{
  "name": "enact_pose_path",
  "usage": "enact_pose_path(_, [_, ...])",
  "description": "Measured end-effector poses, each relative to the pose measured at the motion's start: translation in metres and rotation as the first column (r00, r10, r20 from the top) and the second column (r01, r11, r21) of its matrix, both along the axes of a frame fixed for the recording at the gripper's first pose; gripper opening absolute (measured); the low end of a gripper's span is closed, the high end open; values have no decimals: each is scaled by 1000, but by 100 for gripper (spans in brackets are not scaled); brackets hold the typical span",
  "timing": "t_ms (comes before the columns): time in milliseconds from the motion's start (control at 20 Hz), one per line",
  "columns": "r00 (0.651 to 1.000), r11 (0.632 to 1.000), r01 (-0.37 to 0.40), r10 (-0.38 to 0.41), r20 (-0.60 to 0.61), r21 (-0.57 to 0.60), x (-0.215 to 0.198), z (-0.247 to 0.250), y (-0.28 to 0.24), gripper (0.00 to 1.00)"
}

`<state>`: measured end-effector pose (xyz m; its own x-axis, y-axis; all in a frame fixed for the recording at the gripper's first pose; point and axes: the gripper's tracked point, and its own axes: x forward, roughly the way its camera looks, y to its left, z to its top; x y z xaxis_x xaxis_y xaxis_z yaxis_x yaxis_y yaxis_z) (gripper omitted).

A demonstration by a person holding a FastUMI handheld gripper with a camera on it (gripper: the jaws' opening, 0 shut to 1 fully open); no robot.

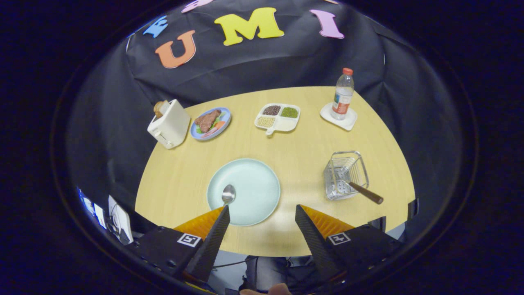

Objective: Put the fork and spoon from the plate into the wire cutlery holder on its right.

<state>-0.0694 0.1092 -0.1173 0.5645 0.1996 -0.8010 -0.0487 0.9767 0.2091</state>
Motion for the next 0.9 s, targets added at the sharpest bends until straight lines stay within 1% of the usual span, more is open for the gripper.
enact_pose_path(200, [997,999,-41,41,-58,1,-5,-31,41,96])
enact_pose_path(400, [983,996,-87,87,-159,10,-25,-67,78,96])
enact_pose_path(500, [980,995,-96,96,-172,5,-28,-77,91,96])
enact_pose_path(700, [962,995,-84,93,-258,47,-42,-100,114,94])
enact_pose_path(850, [946,995,-38,67,-318,96,-46,-107,123,94])
enact_pose_path(900, [943,995,-23,55,-327,102,-44,-109,125,90])
